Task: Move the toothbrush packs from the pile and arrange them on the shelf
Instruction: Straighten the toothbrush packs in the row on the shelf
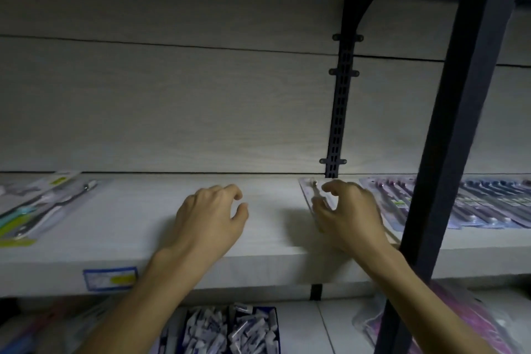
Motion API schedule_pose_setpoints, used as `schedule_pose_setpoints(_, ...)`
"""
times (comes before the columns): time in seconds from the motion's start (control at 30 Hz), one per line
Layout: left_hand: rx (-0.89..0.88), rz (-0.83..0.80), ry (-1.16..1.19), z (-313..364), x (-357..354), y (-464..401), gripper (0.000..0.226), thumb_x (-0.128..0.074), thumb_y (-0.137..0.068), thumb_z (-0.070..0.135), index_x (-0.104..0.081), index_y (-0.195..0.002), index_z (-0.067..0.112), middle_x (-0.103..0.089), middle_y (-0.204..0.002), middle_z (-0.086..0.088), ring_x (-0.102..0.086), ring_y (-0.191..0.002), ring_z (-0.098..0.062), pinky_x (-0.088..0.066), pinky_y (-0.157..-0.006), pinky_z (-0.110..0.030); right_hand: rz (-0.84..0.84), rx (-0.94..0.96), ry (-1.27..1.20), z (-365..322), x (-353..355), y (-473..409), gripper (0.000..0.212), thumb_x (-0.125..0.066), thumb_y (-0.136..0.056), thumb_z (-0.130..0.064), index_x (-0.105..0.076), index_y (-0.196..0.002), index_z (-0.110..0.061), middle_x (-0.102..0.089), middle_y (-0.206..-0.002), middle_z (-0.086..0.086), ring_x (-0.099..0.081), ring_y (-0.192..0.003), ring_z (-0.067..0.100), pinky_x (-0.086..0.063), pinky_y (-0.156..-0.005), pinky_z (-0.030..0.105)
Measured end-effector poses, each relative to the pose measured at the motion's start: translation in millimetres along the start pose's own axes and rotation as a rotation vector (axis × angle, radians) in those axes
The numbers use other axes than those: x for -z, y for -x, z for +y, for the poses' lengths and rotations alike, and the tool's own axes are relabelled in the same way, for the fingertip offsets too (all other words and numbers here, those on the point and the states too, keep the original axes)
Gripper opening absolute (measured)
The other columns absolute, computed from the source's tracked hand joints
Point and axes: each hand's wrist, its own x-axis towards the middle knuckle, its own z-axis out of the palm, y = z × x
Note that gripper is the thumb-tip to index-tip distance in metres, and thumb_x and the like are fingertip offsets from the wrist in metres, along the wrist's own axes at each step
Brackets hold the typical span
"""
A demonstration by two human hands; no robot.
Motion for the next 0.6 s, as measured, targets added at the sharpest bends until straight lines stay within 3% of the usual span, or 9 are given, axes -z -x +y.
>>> schedule_pose_setpoints(0.13,0.060,0.036,-0.050,-13.6,10.3,20.5,0.033,-0.047,-0.094,0.039,-0.059,-0.120,0.023,-0.064,-0.115,0.005,-0.058,-0.102,-0.016,-0.043,-0.082,-0.027,-0.003,0.110,-0.052,-21.6,-10.1,4.8,0.039,-0.060,-0.087,-0.033,-0.062,-0.121,-0.015,-0.066,-0.117,0.005,-0.057,-0.109,0.027,-0.049,-0.090,0.038)
schedule_pose_setpoints(0.3,0.133,0.079,-0.110,-48.4,32.5,38.2,0.033,-0.048,-0.094,0.039,-0.059,-0.121,0.023,-0.064,-0.116,0.004,-0.058,-0.103,-0.016,-0.044,-0.083,-0.028,-0.054,0.218,-0.128,-65.5,-29.0,17.6,0.035,-0.060,-0.087,-0.033,-0.063,-0.119,-0.018,-0.067,-0.114,0.002,-0.059,-0.105,0.023,-0.049,-0.083,0.034)
schedule_pose_setpoints(0.6,0.233,0.137,-0.146,-142.8,78.8,54.7,0.032,-0.050,-0.092,0.039,-0.061,-0.119,0.025,-0.066,-0.114,0.004,-0.059,-0.103,-0.017,-0.047,-0.080,-0.030,-0.117,0.271,-0.189,-158.0,-71.0,33.1,0.032,-0.059,-0.088,-0.031,-0.064,-0.117,-0.018,-0.069,-0.105,-0.003,-0.061,-0.099,0.017,-0.050,-0.082,0.032)
